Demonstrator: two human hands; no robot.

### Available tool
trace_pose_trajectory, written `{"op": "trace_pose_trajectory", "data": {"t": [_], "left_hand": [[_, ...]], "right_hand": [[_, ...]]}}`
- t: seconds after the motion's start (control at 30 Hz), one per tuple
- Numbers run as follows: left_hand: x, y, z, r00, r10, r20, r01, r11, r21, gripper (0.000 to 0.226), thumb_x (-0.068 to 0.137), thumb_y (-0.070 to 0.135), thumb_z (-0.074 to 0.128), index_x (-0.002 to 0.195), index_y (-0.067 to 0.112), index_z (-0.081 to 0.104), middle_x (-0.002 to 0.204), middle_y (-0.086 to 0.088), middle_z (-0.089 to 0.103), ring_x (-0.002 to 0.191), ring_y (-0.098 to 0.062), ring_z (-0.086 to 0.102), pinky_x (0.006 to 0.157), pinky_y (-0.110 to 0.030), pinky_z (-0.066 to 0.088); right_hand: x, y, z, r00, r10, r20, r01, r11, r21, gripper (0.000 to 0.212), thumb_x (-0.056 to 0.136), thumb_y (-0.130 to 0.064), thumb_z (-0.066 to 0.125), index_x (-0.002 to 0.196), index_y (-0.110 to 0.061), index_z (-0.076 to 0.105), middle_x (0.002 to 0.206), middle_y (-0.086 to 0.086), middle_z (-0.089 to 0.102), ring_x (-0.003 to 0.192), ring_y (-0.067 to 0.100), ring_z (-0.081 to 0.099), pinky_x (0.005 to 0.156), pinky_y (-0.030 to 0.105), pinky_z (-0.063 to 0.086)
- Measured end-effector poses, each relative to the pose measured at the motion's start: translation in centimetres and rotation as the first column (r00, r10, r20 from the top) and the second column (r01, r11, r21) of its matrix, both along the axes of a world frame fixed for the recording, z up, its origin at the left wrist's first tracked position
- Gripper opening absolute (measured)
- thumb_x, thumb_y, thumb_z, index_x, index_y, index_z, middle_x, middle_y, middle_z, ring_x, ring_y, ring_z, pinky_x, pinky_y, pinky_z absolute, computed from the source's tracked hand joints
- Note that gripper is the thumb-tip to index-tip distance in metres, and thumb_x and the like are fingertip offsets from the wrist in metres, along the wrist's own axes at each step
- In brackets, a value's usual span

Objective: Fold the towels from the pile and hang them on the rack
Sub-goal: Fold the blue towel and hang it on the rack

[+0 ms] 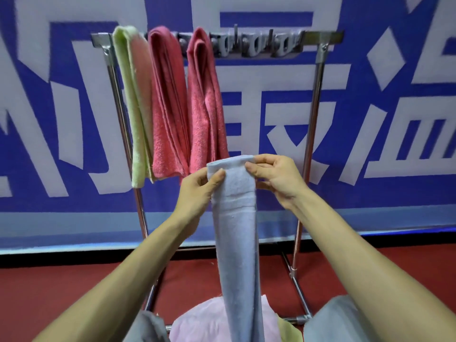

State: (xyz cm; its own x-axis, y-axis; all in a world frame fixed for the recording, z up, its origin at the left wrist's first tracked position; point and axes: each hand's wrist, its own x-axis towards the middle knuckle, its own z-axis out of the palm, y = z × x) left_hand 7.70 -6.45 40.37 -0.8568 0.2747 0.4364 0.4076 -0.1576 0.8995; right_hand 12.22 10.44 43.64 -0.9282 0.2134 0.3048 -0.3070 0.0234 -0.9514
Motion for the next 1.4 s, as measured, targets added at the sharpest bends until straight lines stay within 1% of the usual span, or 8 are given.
{"op": "trace_pose_trajectory", "data": {"t": [0.1, 0.4, 0.57, 0.73, 0.87, 1.1, 1.27, 1.4], "left_hand": [[-0.1, 0.2, 3.4, 0.996, 0.003, -0.089, -0.004, 1.0, -0.012, 0.012, 0.092, 0.018, 0.06, 0.092, 0.016, 0.072, 0.078, 0.007, 0.073, 0.07, -0.003, 0.064, 0.062, -0.021, 0.05], [0.0, 1.3, 14.4, 0.966, 0.009, -0.259, 0.024, 0.992, 0.124, 0.017, 0.093, 0.02, 0.059, 0.096, 0.008, 0.07, 0.091, -0.007, 0.073, 0.081, -0.015, 0.069, 0.072, -0.03, 0.057], [-1.0, 1.4, 13.6, 0.878, 0.29, -0.38, -0.3, 0.953, 0.034, 0.015, 0.088, 0.021, 0.064, 0.079, 0.01, 0.071, 0.071, 0.0, 0.065, 0.065, -0.009, 0.053, 0.063, -0.04, 0.049], [-0.5, 1.2, 15.1, 0.84, 0.287, -0.461, -0.284, 0.956, 0.077, 0.016, 0.09, 0.024, 0.063, 0.086, 0.01, 0.07, 0.074, 0.004, 0.065, 0.067, -0.006, 0.054, 0.065, -0.036, 0.052], [-1.0, 0.9, 14.2, 0.805, 0.358, -0.474, -0.374, 0.925, 0.064, 0.022, 0.09, 0.029, 0.062, 0.087, 0.009, 0.07, 0.08, -0.007, 0.07, 0.071, -0.013, 0.057, 0.069, -0.044, 0.053], [-0.7, 1.1, 14.3, 0.912, 0.239, -0.333, -0.245, 0.969, 0.022, 0.015, 0.093, 0.022, 0.056, 0.094, 0.016, 0.07, 0.093, -0.007, 0.072, 0.086, -0.024, 0.066, 0.084, -0.049, 0.054], [-0.1, 1.8, 14.7, 0.93, 0.259, -0.261, -0.269, 0.963, -0.004, 0.02, 0.093, 0.026, 0.059, 0.087, 0.01, 0.069, 0.089, -0.013, 0.071, 0.078, -0.018, 0.061, 0.08, -0.047, 0.053], [0.4, 2.4, 15.3, 0.931, 0.317, -0.181, -0.319, 0.948, 0.018, 0.029, 0.092, 0.028, 0.06, 0.082, 0.002, 0.068, 0.079, -0.009, 0.066, 0.072, -0.017, 0.057, 0.069, -0.038, 0.05]], "right_hand": [[0.5, 0.2, 2.3, 0.998, -0.033, -0.044, 0.034, 0.999, 0.024, 0.017, 0.084, -0.012, 0.069, 0.1, -0.006, 0.069, 0.09, 0.008, 0.074, 0.084, 0.019, 0.071, 0.071, 0.031, 0.057], [1.3, -0.4, 12.9, 0.896, -0.149, -0.417, 0.183, 0.982, 0.042, 0.02, 0.085, -0.013, 0.069, 0.103, -0.004, 0.067, 0.097, 0.009, 0.071, 0.087, 0.017, 0.07, 0.069, 0.026, 0.058], [-0.4, -1.0, 11.0, 0.9, -0.228, -0.371, 0.305, 0.938, 0.163, 0.006, 0.087, -0.012, 0.067, 0.092, -0.015, 0.069, 0.087, 0.004, 0.072, 0.084, 0.02, 0.069, 0.07, 0.029, 0.059], [-0.9, -1.0, 12.4, 0.82, -0.29, -0.493, 0.364, 0.929, 0.059, 0.009, 0.089, -0.017, 0.065, 0.096, -0.018, 0.069, 0.091, 0.001, 0.071, 0.088, 0.013, 0.068, 0.076, 0.027, 0.058], [-1.2, -1.4, 11.6, 0.861, -0.26, -0.436, 0.34, 0.934, 0.113, 0.007, 0.089, -0.016, 0.065, 0.095, -0.016, 0.069, 0.089, 0.003, 0.072, 0.087, 0.02, 0.07, 0.075, 0.034, 0.059], [-1.3, -1.1, 11.2, 0.897, -0.184, -0.403, 0.292, 0.929, 0.226, 0.009, 0.094, -0.026, 0.058, 0.094, -0.018, 0.061, 0.094, 0.007, 0.069, 0.092, 0.023, 0.067, 0.082, 0.043, 0.057], [-1.1, -1.1, 10.7, 0.978, -0.096, -0.184, 0.119, 0.986, 0.12, 0.039, 0.098, -0.042, 0.045, 0.109, -0.008, 0.061, 0.102, 0.013, 0.07, 0.094, 0.025, 0.067, 0.086, 0.045, 0.056], [-0.3, -0.9, 8.5, 0.994, 0.108, 0.009, -0.109, 0.988, 0.11, 0.063, 0.095, -0.061, 0.021, 0.109, -0.021, 0.067, 0.108, 0.01, 0.072, 0.103, 0.026, 0.068, 0.092, 0.046, 0.053]]}}
